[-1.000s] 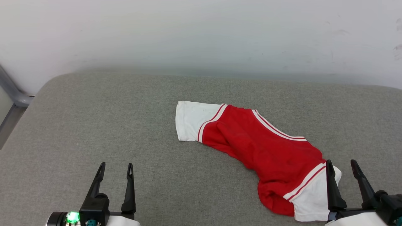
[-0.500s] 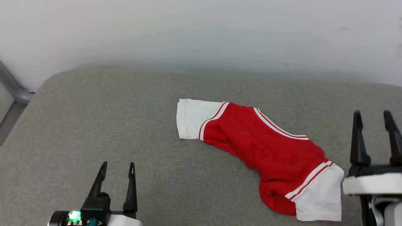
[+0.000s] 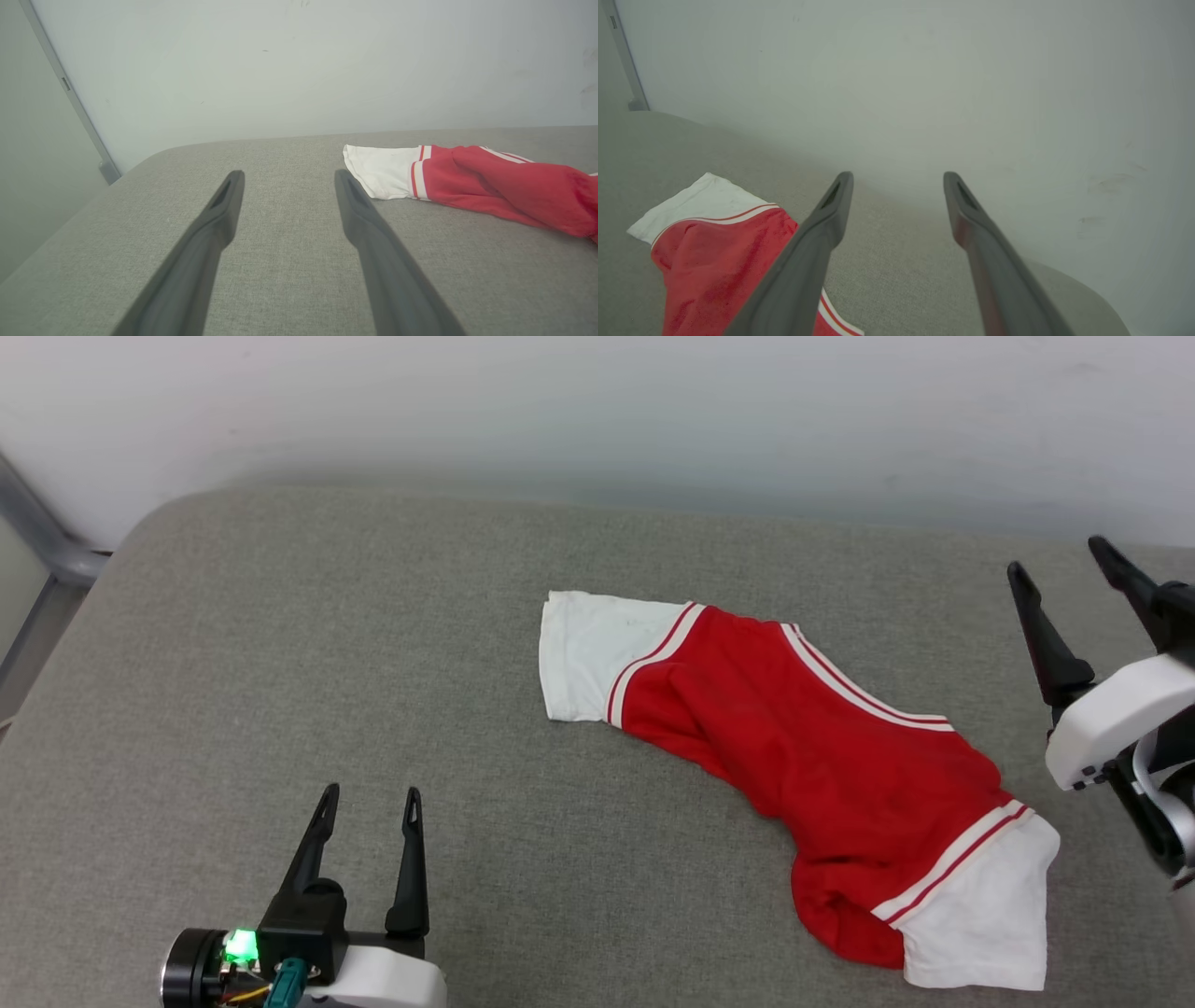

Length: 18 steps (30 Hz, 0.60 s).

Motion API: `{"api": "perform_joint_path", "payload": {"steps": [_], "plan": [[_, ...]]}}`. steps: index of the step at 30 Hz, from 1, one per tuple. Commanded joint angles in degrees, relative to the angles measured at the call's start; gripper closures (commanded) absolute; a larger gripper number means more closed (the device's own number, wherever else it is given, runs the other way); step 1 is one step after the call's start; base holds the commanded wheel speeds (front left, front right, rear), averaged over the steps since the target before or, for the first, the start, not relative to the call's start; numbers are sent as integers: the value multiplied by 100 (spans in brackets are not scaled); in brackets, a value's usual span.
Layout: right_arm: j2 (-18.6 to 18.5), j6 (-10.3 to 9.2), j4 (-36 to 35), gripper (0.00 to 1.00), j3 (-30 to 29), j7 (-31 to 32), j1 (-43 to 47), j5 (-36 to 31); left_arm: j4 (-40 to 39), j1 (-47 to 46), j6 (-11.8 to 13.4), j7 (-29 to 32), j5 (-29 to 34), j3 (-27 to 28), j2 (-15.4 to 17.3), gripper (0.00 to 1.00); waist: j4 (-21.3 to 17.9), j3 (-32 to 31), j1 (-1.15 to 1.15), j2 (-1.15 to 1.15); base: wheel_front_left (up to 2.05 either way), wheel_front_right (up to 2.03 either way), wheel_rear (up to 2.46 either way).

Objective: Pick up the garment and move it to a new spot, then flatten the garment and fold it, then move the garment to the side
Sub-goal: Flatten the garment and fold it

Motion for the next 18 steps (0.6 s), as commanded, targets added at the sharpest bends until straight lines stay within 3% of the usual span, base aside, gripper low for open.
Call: {"api": "perform_joint_path", "payload": {"steps": [1,2,10,14,18], "plan": [[-419,-6,158,0,395,654,-212,367,-14,-126,-26,-14,21,-31,-23,0,76,123,-1,0,0,0,0],[-419,-6,158,0,395,654,-212,367,-14,-126,-26,-14,21,-31,-23,0,76,123,-1,0,0,0,0],[-1698,-7,226,0,1916,3107,-531,1914,-41,-351,-10,-14,9,-121,-112,0,288,510,-1,0,0,0,0],[-2046,-7,245,0,2345,3896,-639,2334,-55,-465,7,-14,-6,-192,-137,0,397,734,-1,0,0,0,0],[-2140,-7,457,0,2567,4216,-761,2516,-42,-597,34,-14,-43,-272,-171,0,527,954,-1,0,0,0,0]]}}
